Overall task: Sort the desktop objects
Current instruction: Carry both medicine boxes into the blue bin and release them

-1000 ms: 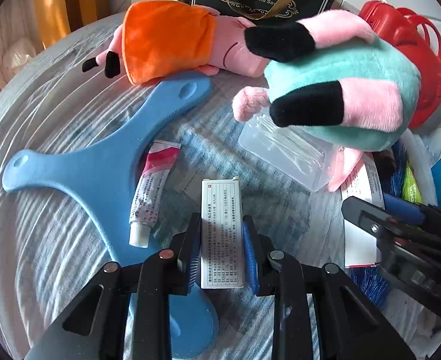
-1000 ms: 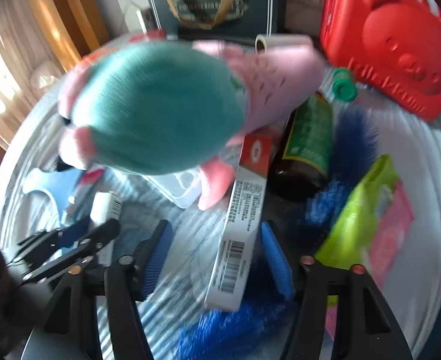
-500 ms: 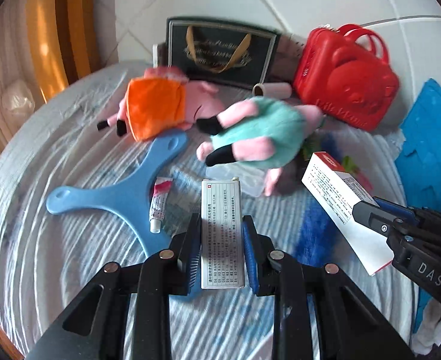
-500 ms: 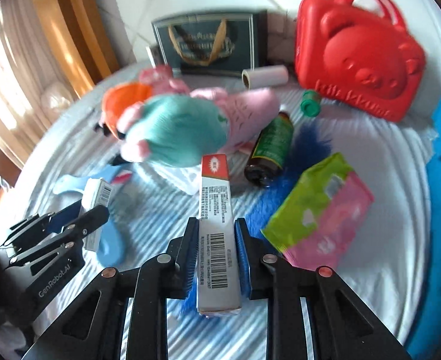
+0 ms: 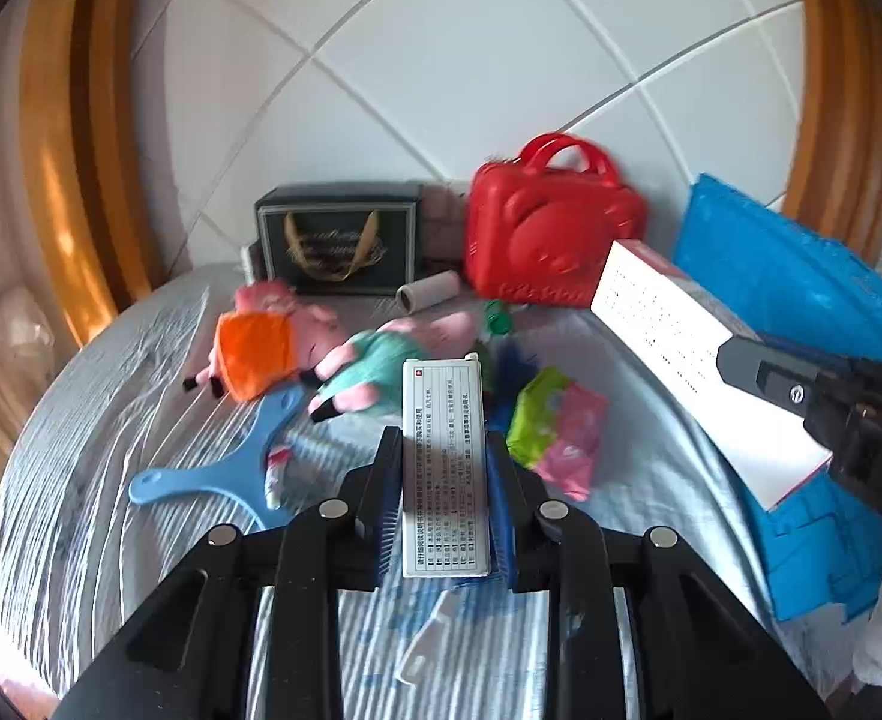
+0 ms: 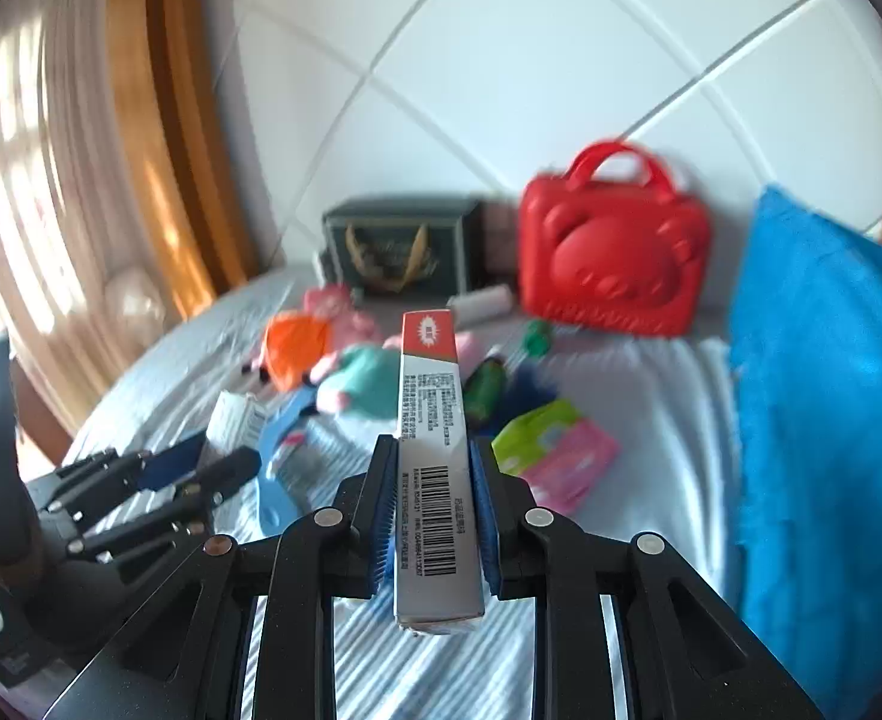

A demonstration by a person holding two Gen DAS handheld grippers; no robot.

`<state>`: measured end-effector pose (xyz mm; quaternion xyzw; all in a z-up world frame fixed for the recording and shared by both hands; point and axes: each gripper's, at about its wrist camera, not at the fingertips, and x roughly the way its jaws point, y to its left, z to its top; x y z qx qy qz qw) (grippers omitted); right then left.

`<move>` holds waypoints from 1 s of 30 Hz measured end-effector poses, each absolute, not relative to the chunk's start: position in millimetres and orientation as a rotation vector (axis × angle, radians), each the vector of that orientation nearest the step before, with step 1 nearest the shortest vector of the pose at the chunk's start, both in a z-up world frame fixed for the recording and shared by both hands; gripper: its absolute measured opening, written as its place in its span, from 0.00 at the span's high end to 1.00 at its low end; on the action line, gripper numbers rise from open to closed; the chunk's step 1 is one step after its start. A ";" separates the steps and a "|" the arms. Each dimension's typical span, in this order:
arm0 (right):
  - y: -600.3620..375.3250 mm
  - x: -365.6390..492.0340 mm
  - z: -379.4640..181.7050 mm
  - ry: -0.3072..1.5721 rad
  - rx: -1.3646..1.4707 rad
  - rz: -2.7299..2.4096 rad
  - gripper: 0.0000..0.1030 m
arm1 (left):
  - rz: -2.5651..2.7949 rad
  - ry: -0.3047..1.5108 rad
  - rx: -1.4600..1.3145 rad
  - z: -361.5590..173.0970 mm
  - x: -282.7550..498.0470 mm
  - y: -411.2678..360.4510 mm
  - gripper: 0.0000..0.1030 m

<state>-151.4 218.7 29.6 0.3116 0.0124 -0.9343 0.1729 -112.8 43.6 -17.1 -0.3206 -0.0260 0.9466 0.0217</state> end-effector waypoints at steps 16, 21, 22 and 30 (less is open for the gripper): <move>396.7 -66.1 129.5 -0.045 0.520 -3.076 0.77 | 2.728 0.078 -0.604 90.6 -72.9 236.7 0.75; 468.4 -51.7 134.9 -0.073 0.514 -3.204 0.77 | 2.644 0.125 -0.573 107.8 -67.4 303.6 0.75; 483.5 -51.6 133.7 -0.083 0.525 -3.230 0.77 | 2.630 0.129 -0.577 109.7 -66.6 314.1 0.75; 568.0 -46.5 109.0 -0.140 0.682 -3.323 0.77 | 2.518 0.189 -0.689 112.5 -70.9 418.5 0.75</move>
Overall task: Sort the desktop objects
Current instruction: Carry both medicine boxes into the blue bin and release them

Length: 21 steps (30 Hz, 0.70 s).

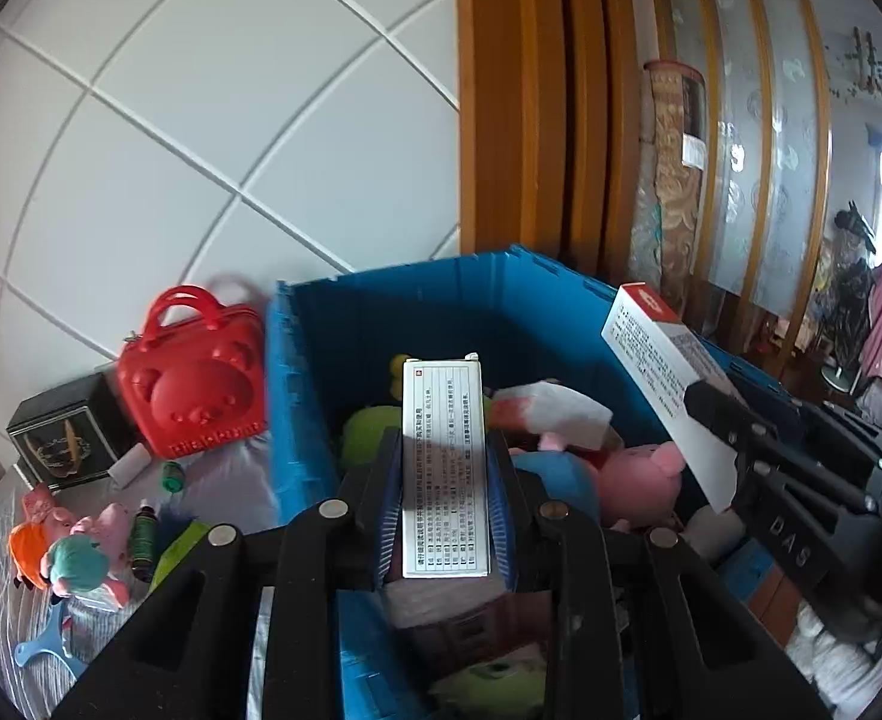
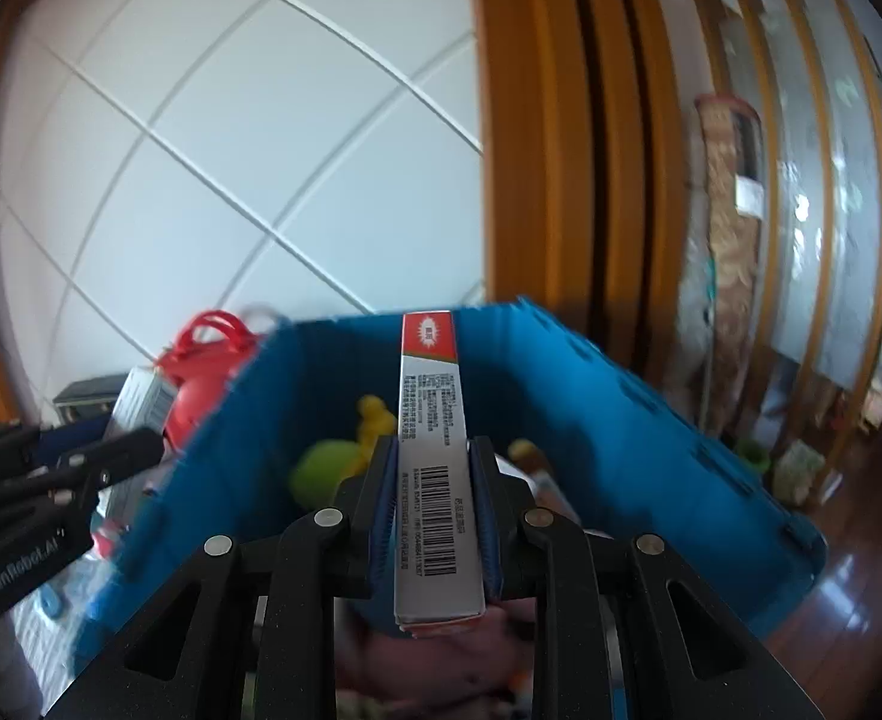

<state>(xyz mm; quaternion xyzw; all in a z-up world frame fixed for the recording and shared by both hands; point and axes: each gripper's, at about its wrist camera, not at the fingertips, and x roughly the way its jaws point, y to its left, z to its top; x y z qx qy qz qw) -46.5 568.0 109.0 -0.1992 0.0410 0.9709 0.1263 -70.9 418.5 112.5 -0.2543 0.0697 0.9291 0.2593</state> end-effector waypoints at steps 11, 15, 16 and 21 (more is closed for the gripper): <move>627.1 -55.8 81.0 0.120 -0.656 2.751 0.77 | 2.472 0.231 -0.798 88.7 -75.8 476.7 0.75; 633.9 -63.3 74.8 0.114 -0.676 2.739 0.77 | 2.469 0.248 -0.803 87.3 -74.7 483.1 0.75; 634.8 -65.2 73.4 0.114 -0.681 2.736 0.77 | 2.466 0.250 -0.809 86.4 -75.8 482.1 0.75; 637.9 -67.5 69.6 0.116 -0.698 2.725 0.77 | 2.449 0.265 -0.857 79.8 -78.6 485.3 0.75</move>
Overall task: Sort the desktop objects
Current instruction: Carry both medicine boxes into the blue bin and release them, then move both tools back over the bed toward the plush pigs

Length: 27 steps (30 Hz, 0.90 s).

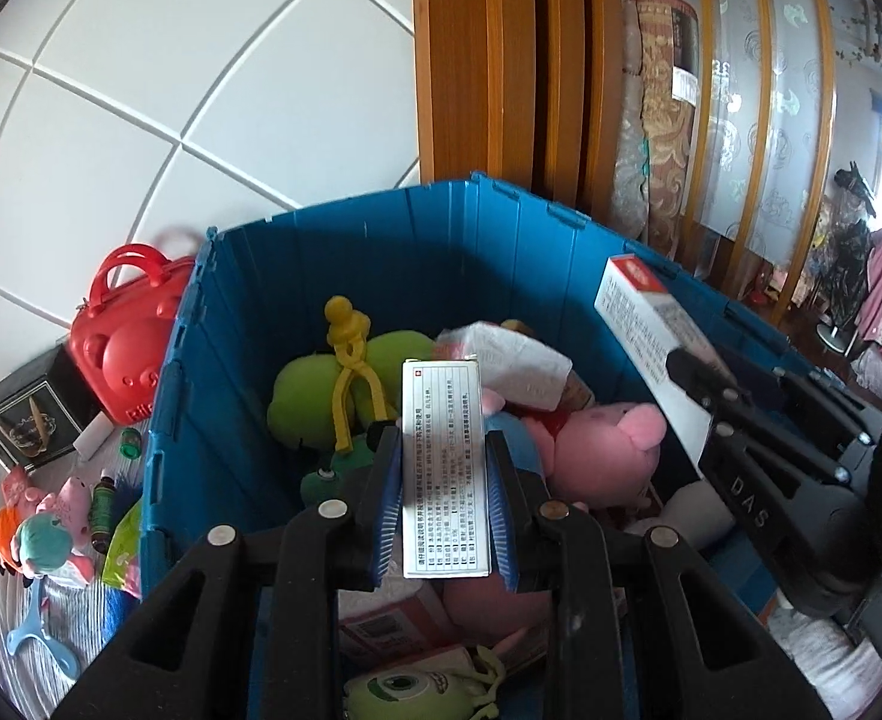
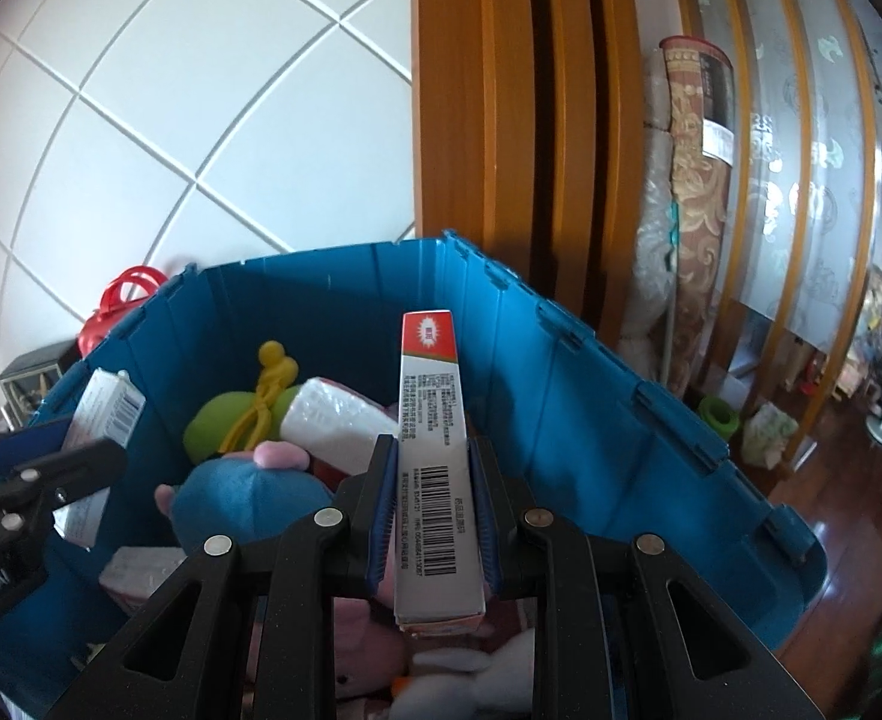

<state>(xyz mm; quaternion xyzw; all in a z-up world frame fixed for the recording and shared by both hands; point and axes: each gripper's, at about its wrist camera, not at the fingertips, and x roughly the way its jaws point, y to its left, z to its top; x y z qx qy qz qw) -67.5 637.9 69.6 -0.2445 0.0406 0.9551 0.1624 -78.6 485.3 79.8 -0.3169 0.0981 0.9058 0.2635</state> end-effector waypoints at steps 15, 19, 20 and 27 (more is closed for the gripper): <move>642.6 -55.7 78.4 0.133 -0.666 2.687 0.33 | 2.499 0.259 -0.834 80.3 -73.4 476.2 0.48; 634.8 -47.9 85.4 0.125 -0.625 2.708 0.02 | 2.501 0.228 -0.830 82.4 -71.7 464.3 0.48; 632.7 -46.6 87.4 0.120 -0.618 2.711 0.00 | 2.503 0.215 -0.823 83.9 -70.1 459.6 0.48; 603.3 -27.7 113.4 0.116 -0.506 2.772 0.00 | 2.539 0.120 -0.705 99.9 -51.3 410.2 0.48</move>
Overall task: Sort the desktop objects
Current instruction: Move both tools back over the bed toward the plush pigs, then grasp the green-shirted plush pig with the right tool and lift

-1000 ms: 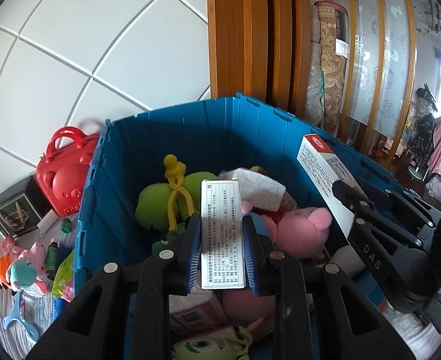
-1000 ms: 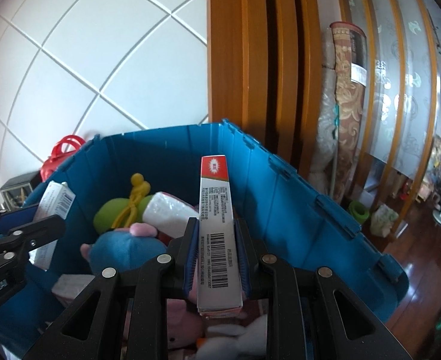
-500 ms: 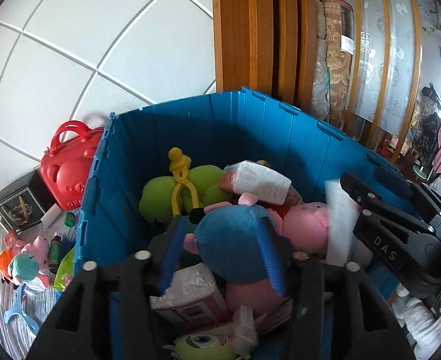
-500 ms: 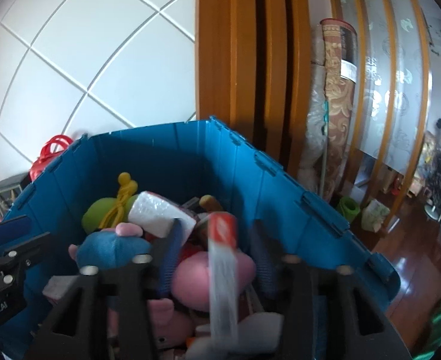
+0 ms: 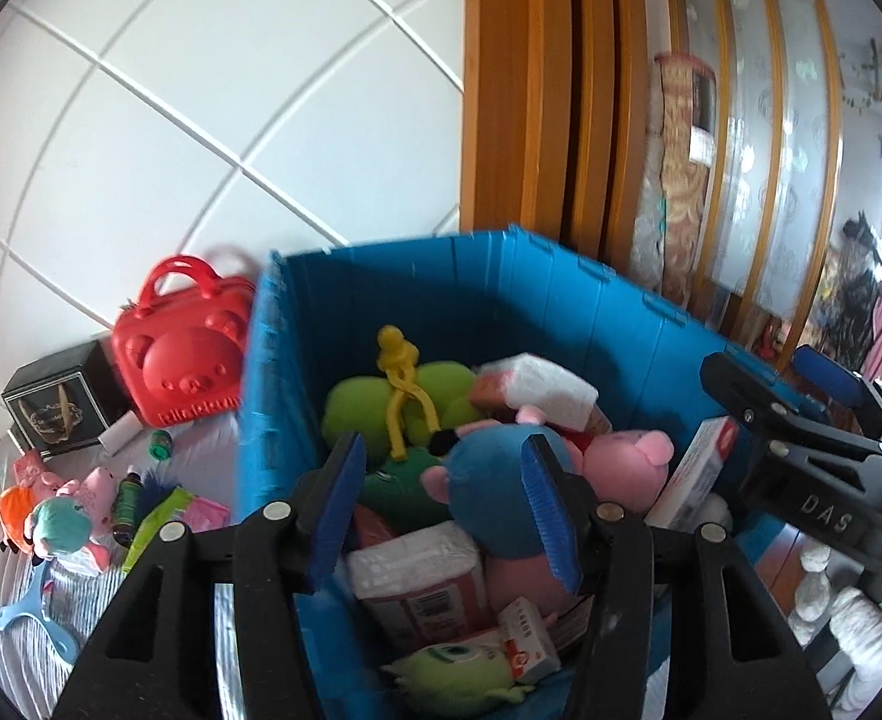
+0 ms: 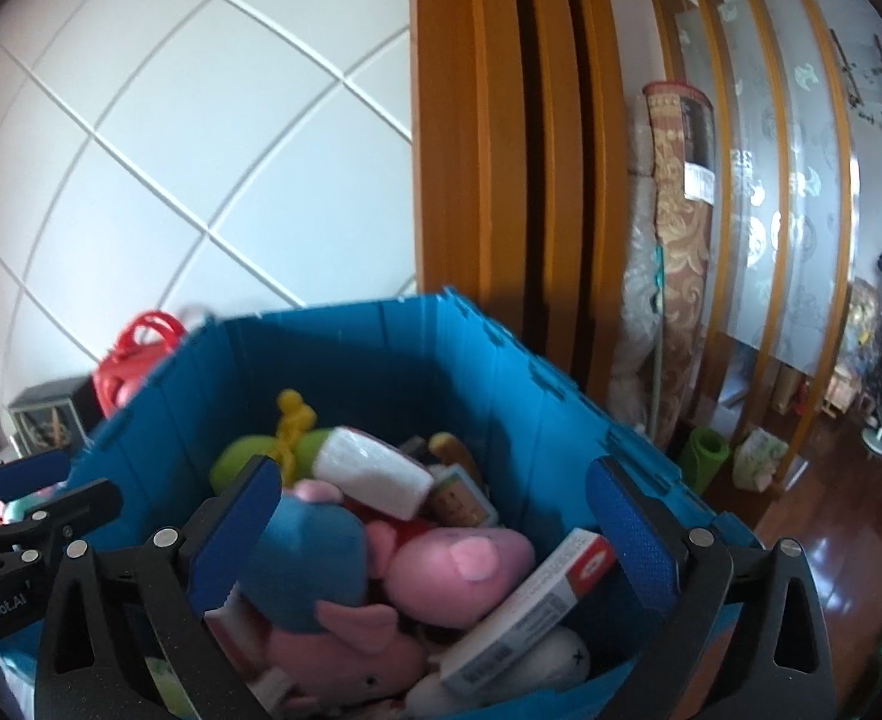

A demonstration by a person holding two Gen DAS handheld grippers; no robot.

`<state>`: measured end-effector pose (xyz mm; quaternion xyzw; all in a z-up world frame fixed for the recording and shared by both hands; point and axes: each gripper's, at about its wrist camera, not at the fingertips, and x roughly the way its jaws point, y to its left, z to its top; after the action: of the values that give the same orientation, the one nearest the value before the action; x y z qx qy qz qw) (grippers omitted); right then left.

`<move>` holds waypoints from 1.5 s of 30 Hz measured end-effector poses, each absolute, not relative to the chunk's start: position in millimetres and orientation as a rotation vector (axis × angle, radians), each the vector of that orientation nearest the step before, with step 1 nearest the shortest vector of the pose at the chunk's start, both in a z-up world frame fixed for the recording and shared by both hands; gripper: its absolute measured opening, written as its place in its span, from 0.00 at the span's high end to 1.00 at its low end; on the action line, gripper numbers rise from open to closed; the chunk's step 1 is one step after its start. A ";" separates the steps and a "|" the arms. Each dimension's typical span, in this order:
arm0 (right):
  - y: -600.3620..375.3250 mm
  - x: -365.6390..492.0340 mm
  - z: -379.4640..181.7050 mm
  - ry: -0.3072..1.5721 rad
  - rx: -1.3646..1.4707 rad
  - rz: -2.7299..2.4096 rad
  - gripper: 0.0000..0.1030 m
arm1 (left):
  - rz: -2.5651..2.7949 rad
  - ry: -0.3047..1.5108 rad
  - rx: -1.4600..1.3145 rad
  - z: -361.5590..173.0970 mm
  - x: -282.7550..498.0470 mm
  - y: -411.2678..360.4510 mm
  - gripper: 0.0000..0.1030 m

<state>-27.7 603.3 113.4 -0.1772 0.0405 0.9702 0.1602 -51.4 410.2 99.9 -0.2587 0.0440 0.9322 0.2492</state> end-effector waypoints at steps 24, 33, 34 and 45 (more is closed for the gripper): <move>313.3 -89.7 132.1 -0.065 -0.505 3.146 0.00 | 2.938 -0.181 -0.995 32.3 -114.0 52.4 0.33; 261.6 -174.0 68.2 -0.105 -0.852 3.160 0.00 | 3.062 -0.382 -1.248 -20.9 -166.0 -45.5 0.33; 259.2 -181.9 62.7 -0.108 -0.881 3.153 0.00 | 3.062 -0.398 -1.259 -25.1 -174.1 -47.9 0.33; 262.5 -279.8 4.5 -0.040 -1.027 3.125 0.00 | 2.933 -0.393 -1.419 -72.5 -311.9 8.0 0.33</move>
<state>-279.8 262.5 4.5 -0.3114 -0.0123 0.9473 -0.0740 -311.9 8.0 -72.5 -0.4313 -0.1194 0.8915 -0.0699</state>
